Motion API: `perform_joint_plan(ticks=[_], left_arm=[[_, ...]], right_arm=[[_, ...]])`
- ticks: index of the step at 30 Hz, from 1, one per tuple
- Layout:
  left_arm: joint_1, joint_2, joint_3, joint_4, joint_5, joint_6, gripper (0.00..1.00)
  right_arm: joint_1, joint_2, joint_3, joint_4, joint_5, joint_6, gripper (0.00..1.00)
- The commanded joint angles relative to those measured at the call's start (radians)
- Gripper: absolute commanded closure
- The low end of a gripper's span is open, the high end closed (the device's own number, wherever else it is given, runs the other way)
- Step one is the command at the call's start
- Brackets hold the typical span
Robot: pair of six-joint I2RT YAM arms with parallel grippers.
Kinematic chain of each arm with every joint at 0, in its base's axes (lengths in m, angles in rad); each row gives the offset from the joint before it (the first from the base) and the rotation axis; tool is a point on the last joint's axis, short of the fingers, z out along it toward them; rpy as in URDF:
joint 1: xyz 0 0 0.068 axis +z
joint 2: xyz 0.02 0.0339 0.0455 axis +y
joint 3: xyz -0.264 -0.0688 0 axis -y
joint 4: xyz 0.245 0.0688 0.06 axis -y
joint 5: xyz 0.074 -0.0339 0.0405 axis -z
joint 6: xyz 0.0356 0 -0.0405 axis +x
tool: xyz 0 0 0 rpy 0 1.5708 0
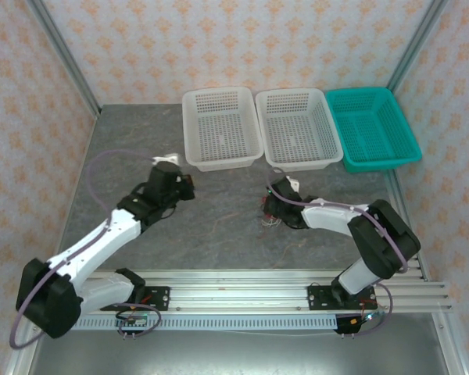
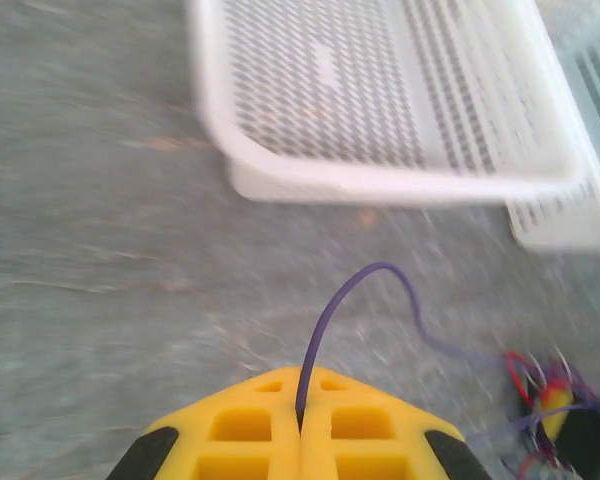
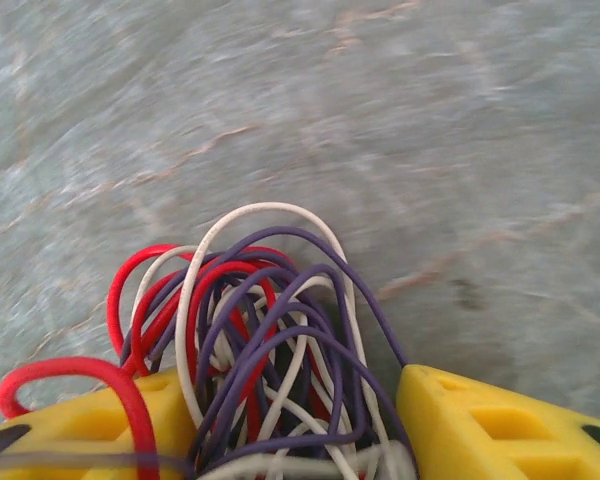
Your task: Untangle the cables
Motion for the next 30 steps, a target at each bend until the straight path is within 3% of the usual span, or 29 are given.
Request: perform_joint_plan(ticks=[1, 5, 9, 11, 13, 15, 17, 20, 22, 25, 30], left_arm=[[0.052, -0.071, -0.026, -0.095, -0.010, -0.035, 1.00], [0.051, -0.071, -0.054, -0.031, 0.123, -0.015, 1.00], [0.039, -0.044, -0.084, 0.011, 0.188, -0.020, 1.00], [0.011, -0.032, -0.099, 0.027, 0.172, -0.020, 1.00], [-0.032, -0.005, -0.098, -0.009, 0.092, -0.014, 1.00], [-0.065, 0.022, -0.093, -0.076, -0.018, -0.036, 1.00], [-0.078, 0.048, -0.111, -0.103, -0.057, -0.068, 0.92], [-0.097, 0.094, -0.140, -0.080, -0.017, -0.059, 0.60], [-0.144, 0.110, -0.119, -0.092, -0.047, -0.007, 0.47], [-0.229, 0.091, -0.074, -0.080, -0.089, 0.130, 0.36], [-0.360, 0.113, -0.013, 0.057, -0.005, 0.438, 0.26]], right_arm=[[-0.038, 0.007, -0.064, -0.134, 0.066, 0.081, 0.46], [-0.038, -0.027, -0.027, -0.172, 0.023, 0.046, 0.46], [-0.015, -0.134, 0.027, -0.168, -0.074, -0.061, 0.36], [0.016, -0.185, 0.025, -0.106, -0.112, -0.141, 0.52], [0.031, -0.196, 0.012, -0.047, -0.099, -0.176, 0.79], [0.031, -0.177, 0.017, -0.049, -0.067, -0.181, 0.87], [0.031, -0.148, 0.028, -0.056, -0.077, -0.205, 0.89], [0.031, -0.127, 0.035, -0.056, -0.110, -0.239, 0.94], [0.033, -0.132, 0.036, -0.058, -0.144, -0.284, 0.96], [0.033, -0.164, 0.047, -0.094, -0.193, -0.380, 0.96], [0.040, -0.252, 0.062, -0.169, -0.258, -0.564, 0.96]])
